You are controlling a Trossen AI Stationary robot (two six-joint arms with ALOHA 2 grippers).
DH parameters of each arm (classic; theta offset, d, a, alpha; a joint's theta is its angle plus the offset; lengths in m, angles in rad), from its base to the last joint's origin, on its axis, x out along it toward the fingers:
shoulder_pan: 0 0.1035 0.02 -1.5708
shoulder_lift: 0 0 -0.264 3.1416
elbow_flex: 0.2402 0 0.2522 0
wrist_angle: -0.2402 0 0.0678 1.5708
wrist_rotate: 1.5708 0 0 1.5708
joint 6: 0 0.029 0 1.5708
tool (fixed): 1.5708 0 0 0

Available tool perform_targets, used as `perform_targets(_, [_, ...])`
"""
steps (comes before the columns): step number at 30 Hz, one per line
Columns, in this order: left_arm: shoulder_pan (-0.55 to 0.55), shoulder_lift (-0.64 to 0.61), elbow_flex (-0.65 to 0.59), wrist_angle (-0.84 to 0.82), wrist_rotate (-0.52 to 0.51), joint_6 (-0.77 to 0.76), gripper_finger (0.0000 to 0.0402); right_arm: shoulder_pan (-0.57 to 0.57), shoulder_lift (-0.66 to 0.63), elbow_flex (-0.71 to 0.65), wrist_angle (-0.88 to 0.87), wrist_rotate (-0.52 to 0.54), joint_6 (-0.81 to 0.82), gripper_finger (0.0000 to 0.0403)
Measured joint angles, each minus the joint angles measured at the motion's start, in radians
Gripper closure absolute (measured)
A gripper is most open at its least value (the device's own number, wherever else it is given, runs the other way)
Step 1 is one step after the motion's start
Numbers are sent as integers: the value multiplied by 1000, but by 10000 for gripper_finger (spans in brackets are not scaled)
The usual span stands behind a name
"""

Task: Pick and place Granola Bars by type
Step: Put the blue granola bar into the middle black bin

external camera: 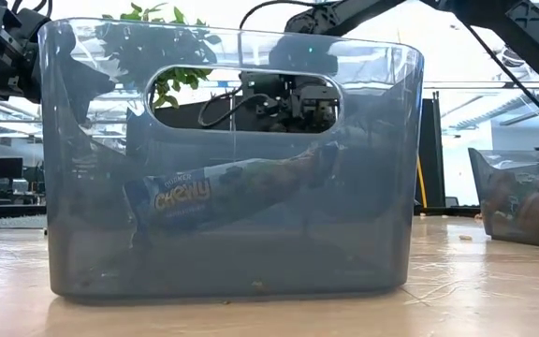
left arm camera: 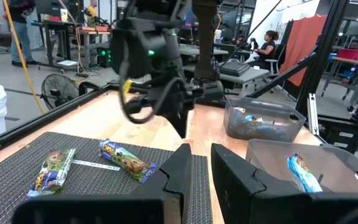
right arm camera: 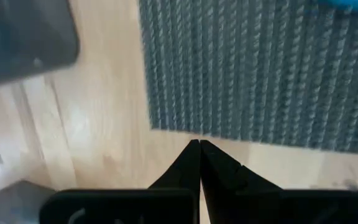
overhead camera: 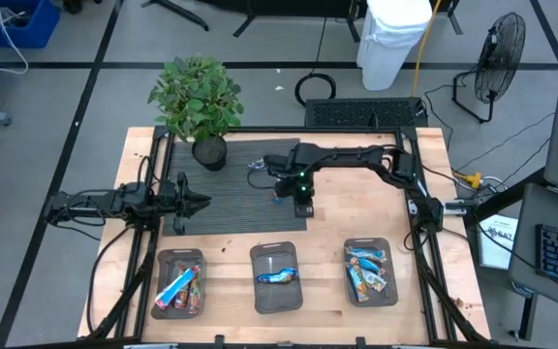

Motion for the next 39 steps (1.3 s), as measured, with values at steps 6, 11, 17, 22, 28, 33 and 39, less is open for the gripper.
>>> perform_targets(6, [0, 0, 0, 0, 0, 0, 334, -25, -52, -42, -2, 198, -70, 403])
perform_targets(11, [0, 0, 0, 0, 0, 0, 334, -113, -91, -42, 147, 426, -107, 403])
perform_targets(17, [0, 0, 0, 0, 0, 0, 334, -188, -100, -42, 375, 628, -452, 361])
perform_targets(22, [0, 0, 0, 0, 0, 0, 334, -205, -84, -41, 517, 596, -476, 281])
perform_targets(28, [0, 0, 0, 0, 0, 0, 334, -165, -83, -78, 401, 432, -346, 210])
perform_targets(33, [0, 0, 0, 0, 0, 0, 334, -97, -88, -148, 450, 407, -389, 196])
perform_targets(39, [0, 0, 0, 0, 0, 0, 334, -62, -70, -217, 534, 449, -413, 205])
